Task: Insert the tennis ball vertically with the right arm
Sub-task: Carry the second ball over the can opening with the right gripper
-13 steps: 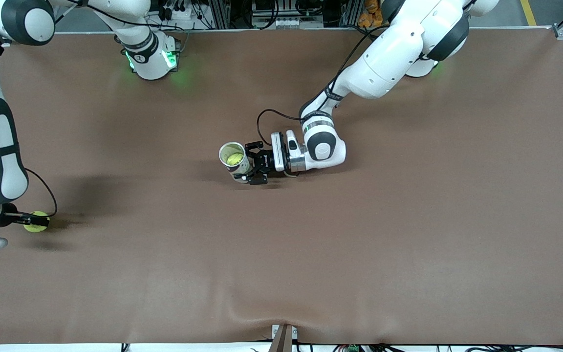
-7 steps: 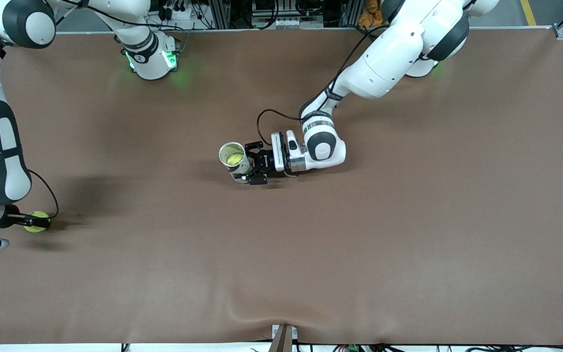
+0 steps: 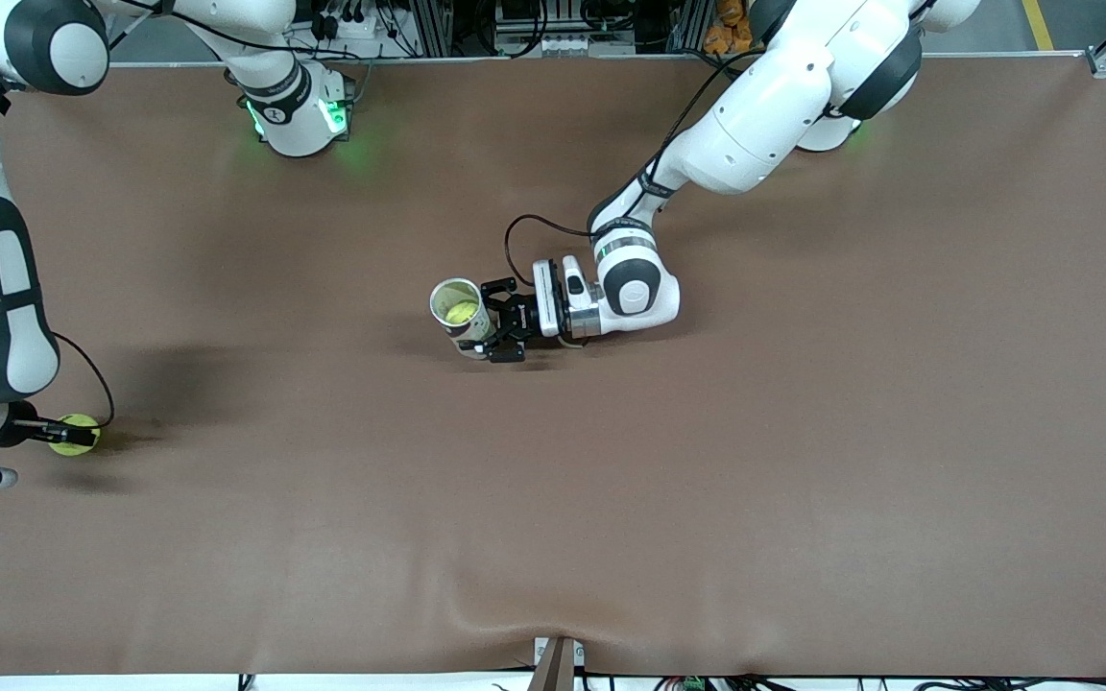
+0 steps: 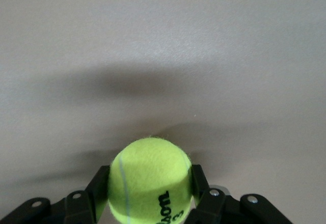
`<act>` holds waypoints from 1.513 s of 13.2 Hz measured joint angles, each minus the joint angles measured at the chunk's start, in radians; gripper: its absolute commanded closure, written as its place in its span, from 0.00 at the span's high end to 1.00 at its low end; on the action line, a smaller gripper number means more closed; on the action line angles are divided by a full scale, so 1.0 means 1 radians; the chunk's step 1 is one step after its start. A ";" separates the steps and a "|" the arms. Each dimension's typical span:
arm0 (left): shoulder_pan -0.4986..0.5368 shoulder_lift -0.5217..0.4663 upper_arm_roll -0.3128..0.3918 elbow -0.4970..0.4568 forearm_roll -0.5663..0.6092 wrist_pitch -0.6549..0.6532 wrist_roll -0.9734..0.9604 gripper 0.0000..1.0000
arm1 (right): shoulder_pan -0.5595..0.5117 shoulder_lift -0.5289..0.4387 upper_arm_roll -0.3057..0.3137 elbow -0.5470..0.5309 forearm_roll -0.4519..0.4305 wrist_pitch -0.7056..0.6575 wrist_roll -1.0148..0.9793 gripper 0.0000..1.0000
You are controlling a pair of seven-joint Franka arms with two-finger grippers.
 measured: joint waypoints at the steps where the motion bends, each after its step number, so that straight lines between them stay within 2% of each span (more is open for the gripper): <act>1: 0.000 0.000 0.000 0.000 0.000 0.000 0.000 0.64 | 0.003 -0.010 0.004 0.009 0.000 -0.056 0.000 0.68; 4: 0.000 0.000 0.000 0.000 0.000 0.000 0.000 0.66 | 0.041 -0.107 0.018 0.033 0.004 -0.283 0.076 0.68; 6: 0.000 0.001 0.000 0.000 0.000 -0.001 0.000 0.66 | 0.111 -0.194 0.025 0.035 0.011 -0.424 0.178 0.65; 8: 0.000 0.001 0.000 0.001 0.000 -0.001 0.000 0.70 | 0.196 -0.255 0.031 0.031 0.067 -0.531 0.275 0.64; 9: 0.000 0.001 0.000 0.001 0.000 -0.001 0.000 0.78 | 0.234 -0.276 0.033 0.022 0.105 -0.557 0.328 0.64; 10: 0.000 0.001 0.000 0.001 0.000 -0.001 0.000 0.85 | 0.269 -0.293 0.035 0.007 0.131 -0.566 0.385 0.64; 12: -0.001 0.001 -0.001 -0.001 0.000 -0.003 0.000 0.80 | 0.363 -0.321 0.040 -0.020 0.151 -0.567 0.555 0.64; 16: -0.002 0.003 -0.001 -0.001 0.000 -0.003 0.000 0.79 | 0.657 -0.355 0.045 -0.048 0.156 -0.535 1.016 0.64; 20: -0.002 0.004 -0.001 -0.001 0.000 -0.003 0.000 0.79 | 0.836 -0.386 0.045 -0.045 0.157 -0.528 1.306 0.66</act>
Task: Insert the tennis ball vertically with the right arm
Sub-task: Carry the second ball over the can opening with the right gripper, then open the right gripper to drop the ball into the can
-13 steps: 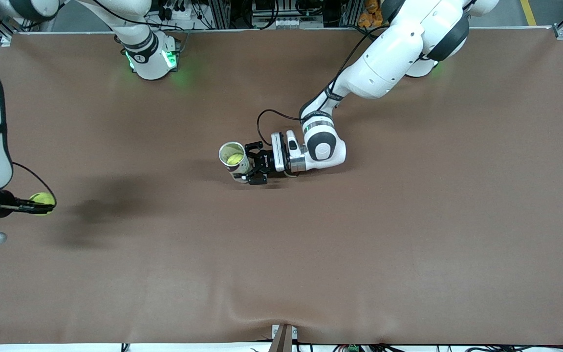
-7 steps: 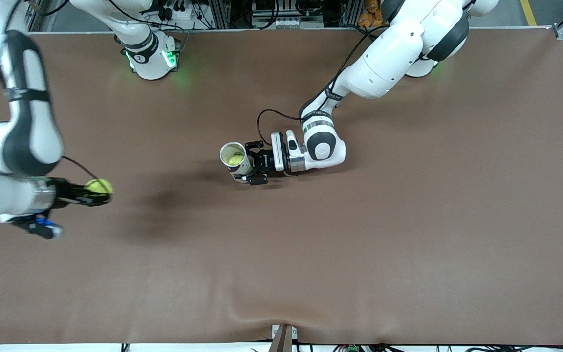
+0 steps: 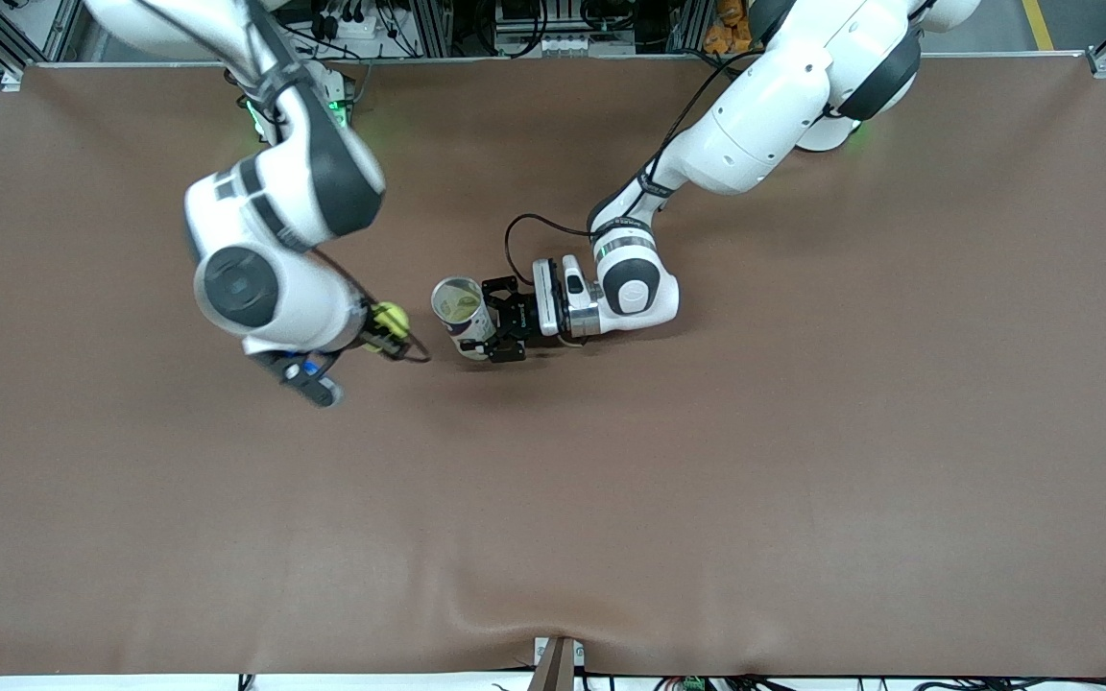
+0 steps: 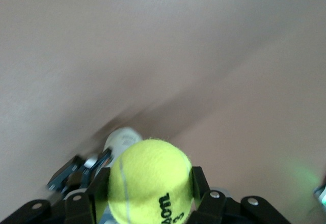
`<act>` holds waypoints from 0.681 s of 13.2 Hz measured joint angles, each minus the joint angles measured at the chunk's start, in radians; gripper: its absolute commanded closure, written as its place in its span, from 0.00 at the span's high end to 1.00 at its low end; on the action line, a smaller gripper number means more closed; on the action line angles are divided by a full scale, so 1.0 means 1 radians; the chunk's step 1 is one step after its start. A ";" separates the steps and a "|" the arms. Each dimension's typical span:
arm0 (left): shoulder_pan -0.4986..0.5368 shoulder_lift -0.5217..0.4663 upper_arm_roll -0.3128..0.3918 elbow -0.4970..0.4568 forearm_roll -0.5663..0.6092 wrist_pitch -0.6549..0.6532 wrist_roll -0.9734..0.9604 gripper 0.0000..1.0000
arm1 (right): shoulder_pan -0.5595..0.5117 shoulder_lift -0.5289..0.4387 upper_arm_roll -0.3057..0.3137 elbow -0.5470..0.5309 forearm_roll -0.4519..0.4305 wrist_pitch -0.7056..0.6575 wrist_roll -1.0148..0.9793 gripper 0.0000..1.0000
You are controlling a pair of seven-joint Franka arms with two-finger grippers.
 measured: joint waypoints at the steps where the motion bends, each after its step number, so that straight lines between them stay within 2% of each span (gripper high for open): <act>1: 0.000 0.000 0.000 0.000 0.000 0.000 0.000 0.79 | 0.039 -0.008 0.000 0.001 0.000 0.000 0.063 0.66; 5: 0.000 0.000 0.000 0.000 0.000 0.000 0.000 0.79 | 0.151 -0.011 -0.001 0.000 -0.003 0.004 0.224 0.66; 9: 0.000 0.000 0.000 0.000 0.000 0.000 0.000 0.79 | 0.161 0.004 -0.016 -0.014 -0.008 0.054 0.240 0.67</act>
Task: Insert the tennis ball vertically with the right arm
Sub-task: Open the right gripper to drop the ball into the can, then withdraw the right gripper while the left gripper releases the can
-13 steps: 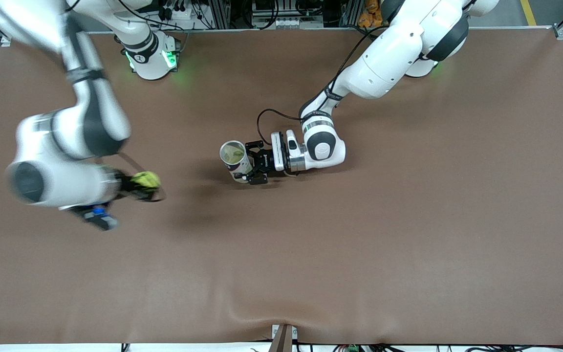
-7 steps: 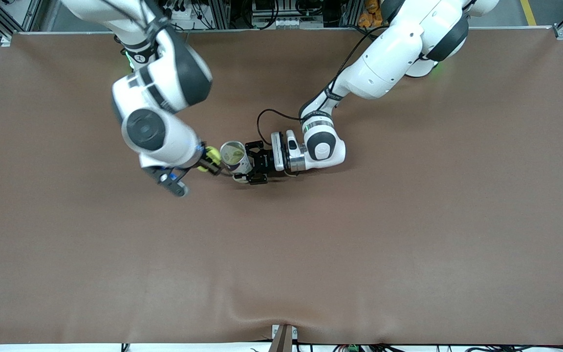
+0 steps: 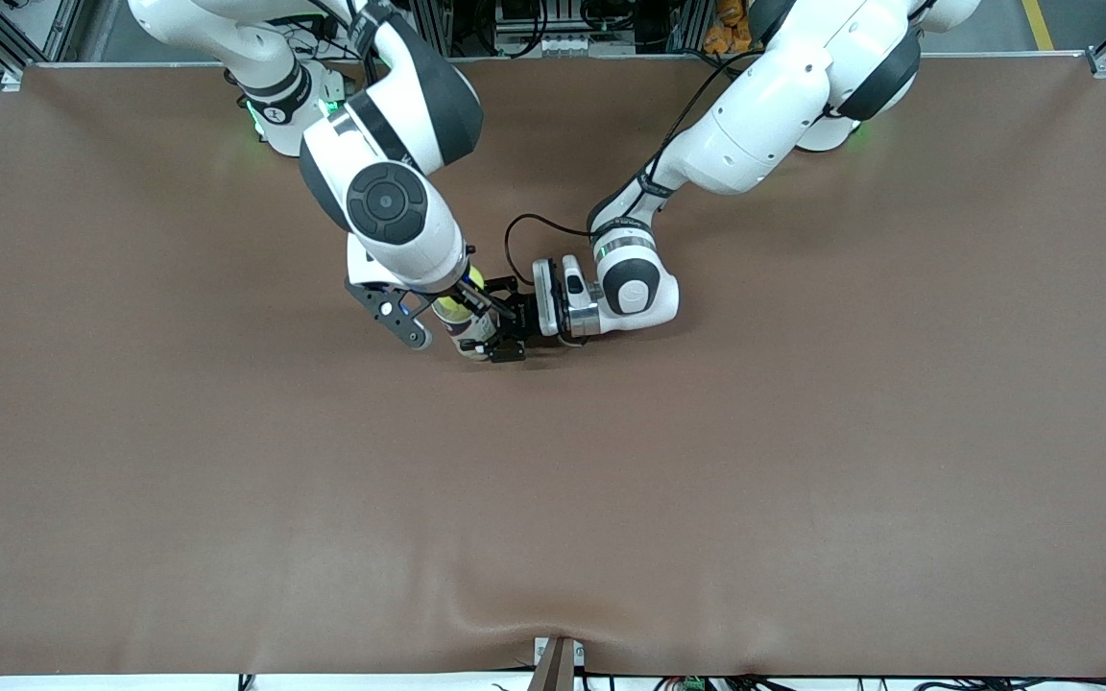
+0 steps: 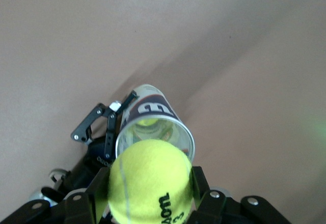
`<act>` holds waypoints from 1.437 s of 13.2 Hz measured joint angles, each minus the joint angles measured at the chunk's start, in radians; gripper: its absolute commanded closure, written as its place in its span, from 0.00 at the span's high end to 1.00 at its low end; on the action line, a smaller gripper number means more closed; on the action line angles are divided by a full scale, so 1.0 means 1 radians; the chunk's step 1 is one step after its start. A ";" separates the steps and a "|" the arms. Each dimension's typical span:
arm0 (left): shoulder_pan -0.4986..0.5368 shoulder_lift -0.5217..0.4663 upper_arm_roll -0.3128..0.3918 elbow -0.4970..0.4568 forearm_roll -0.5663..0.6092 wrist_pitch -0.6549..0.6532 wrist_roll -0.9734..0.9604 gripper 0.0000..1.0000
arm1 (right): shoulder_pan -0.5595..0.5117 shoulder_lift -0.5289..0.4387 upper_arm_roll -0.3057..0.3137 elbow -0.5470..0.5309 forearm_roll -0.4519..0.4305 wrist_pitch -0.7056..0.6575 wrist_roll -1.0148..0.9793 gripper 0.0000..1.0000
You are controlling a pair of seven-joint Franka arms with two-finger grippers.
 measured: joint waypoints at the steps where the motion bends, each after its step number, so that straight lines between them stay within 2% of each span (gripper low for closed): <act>1: 0.000 0.000 0.000 0.000 0.000 0.000 0.000 0.79 | 0.000 0.007 -0.003 -0.004 -0.007 0.011 0.000 0.72; 2: 0.000 0.000 0.000 0.000 0.000 0.000 0.000 0.79 | -0.001 0.014 -0.005 -0.006 -0.012 0.016 0.000 0.95; 3: 0.000 0.000 0.000 0.000 0.000 0.000 0.000 0.79 | -0.001 0.021 -0.006 -0.007 -0.013 0.017 0.000 1.00; 8: 0.000 0.000 0.000 0.000 0.000 0.000 0.000 0.80 | -0.002 0.024 -0.007 -0.008 -0.014 0.017 0.000 1.00; 12: 0.000 0.001 0.001 -0.002 0.000 0.001 0.000 0.92 | -0.019 0.013 -0.017 0.004 -0.017 -0.012 -0.028 1.00; 14: 0.000 0.003 0.003 -0.012 0.000 0.001 0.000 1.00 | -0.071 -0.010 -0.020 0.009 -0.021 -0.050 -0.131 1.00; 19: 0.010 0.004 0.004 -0.029 0.000 0.001 -0.001 1.00 | -0.301 -0.064 -0.026 0.010 -0.022 -0.125 -0.581 1.00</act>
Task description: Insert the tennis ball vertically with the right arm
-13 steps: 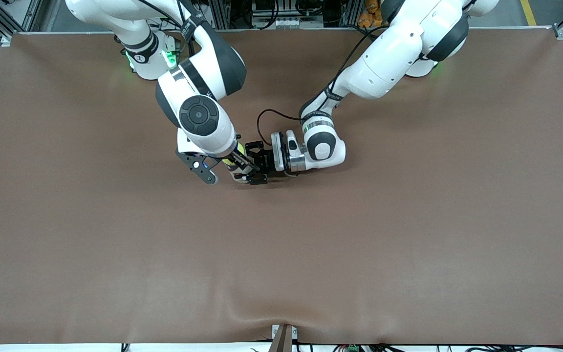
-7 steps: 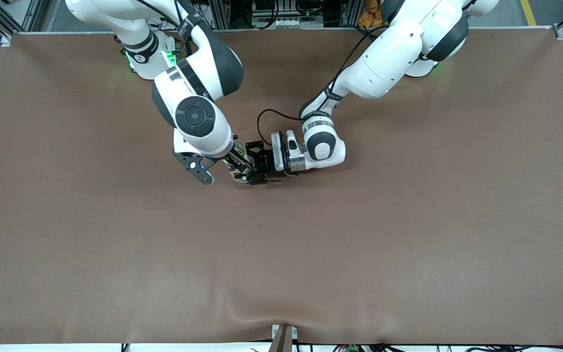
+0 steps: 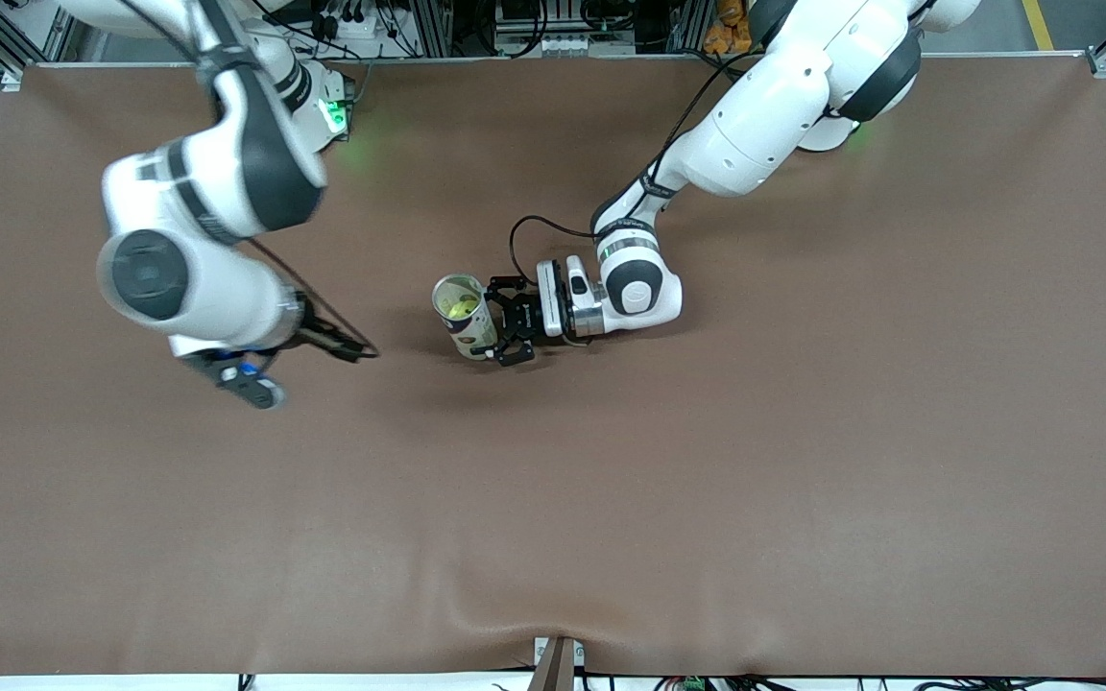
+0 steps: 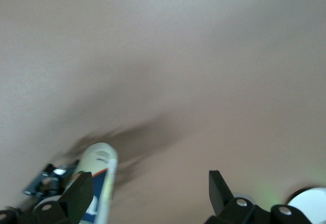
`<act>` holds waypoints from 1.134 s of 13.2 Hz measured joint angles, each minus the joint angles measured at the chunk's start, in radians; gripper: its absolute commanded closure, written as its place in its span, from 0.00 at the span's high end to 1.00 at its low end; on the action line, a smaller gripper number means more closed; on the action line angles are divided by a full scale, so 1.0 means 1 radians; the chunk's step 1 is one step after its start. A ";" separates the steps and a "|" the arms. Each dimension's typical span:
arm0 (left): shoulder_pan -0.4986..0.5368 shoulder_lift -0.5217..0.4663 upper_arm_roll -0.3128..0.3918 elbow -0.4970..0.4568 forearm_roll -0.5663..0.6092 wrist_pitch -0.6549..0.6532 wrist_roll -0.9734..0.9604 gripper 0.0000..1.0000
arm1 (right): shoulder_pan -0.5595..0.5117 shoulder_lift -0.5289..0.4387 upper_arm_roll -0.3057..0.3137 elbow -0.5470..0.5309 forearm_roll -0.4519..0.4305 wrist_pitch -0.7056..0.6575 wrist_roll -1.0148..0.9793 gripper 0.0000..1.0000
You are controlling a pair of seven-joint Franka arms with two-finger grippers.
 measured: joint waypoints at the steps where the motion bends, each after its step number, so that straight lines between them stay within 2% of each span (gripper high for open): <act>1: 0.011 0.000 -0.001 -0.008 0.000 0.000 0.000 1.00 | -0.032 -0.006 -0.001 0.000 0.000 -0.010 -0.082 1.00; 4: 0.059 -0.021 -0.021 -0.055 0.004 -0.004 0.000 1.00 | -0.130 -0.043 -0.002 -0.027 0.000 -0.020 -0.336 1.00; 7: 0.113 -0.075 -0.063 -0.141 0.027 -0.004 0.000 1.00 | -0.223 -0.137 -0.003 -0.102 -0.001 -0.029 -0.541 1.00; 9: 0.170 -0.099 -0.109 -0.197 0.061 -0.004 0.000 1.00 | -0.240 -0.199 -0.002 -0.146 0.000 -0.026 -0.624 1.00; 12: 0.291 -0.118 -0.181 -0.263 0.161 -0.004 -0.008 1.00 | -0.252 -0.290 0.001 -0.203 -0.001 -0.018 -0.660 1.00; 15: 0.427 -0.155 -0.241 -0.310 0.333 -0.004 -0.056 1.00 | -0.345 -0.374 0.005 -0.242 -0.002 -0.021 -0.762 1.00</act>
